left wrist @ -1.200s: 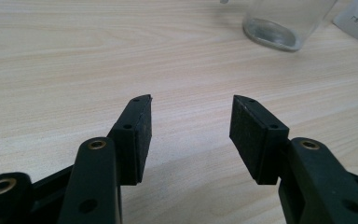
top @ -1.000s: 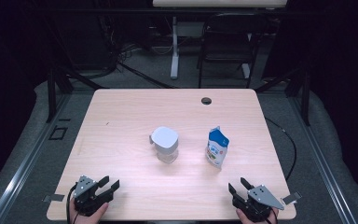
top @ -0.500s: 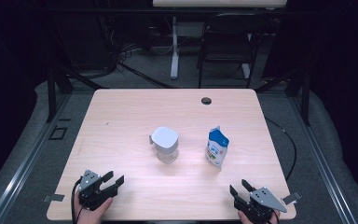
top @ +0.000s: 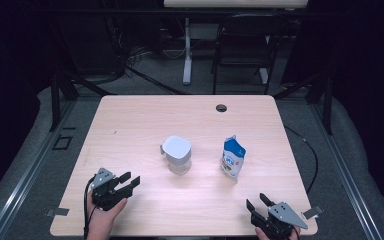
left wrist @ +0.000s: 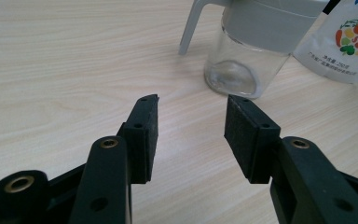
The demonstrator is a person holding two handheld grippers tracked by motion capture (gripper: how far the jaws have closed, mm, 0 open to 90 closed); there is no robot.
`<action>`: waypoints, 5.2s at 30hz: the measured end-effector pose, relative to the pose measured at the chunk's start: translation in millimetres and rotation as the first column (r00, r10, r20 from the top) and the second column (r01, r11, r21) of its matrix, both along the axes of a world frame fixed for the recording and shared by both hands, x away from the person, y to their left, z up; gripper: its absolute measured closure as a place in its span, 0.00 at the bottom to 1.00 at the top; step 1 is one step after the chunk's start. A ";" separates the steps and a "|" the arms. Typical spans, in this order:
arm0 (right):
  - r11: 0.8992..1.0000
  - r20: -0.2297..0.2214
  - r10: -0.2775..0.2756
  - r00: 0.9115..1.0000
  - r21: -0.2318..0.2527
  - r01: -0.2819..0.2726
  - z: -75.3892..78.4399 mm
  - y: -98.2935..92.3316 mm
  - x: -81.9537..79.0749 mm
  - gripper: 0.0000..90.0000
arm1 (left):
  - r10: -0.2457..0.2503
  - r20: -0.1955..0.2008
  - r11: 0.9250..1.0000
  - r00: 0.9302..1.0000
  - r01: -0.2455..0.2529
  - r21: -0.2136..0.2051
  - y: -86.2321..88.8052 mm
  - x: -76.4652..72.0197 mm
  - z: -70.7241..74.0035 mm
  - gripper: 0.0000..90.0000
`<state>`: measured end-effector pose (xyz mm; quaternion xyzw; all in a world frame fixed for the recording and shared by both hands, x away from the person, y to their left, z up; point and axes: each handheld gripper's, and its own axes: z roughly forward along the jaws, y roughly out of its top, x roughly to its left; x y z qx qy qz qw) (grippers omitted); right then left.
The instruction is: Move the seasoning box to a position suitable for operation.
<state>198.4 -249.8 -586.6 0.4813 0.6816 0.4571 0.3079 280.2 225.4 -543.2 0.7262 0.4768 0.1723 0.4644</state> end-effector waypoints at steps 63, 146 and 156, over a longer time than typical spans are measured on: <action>1.000 -0.024 -0.004 1.000 0.008 0.004 -5.1 -10.0 -3.6 0.48 | -0.060 -0.005 0.983 0.998 0.060 0.176 -70.1 109.9 -0.8 0.74; 0.998 -0.051 -0.028 0.998 0.051 0.030 -9.7 -14.3 -0.4 0.47 | -0.112 0.008 0.967 0.994 0.107 0.231 -82.5 77.1 -3.7 0.92; 0.998 -0.048 -0.025 0.999 0.050 0.027 -10.2 -12.5 0.0 0.47 | -0.101 0.000 0.968 0.995 0.098 0.231 -82.7 67.8 -3.0 0.92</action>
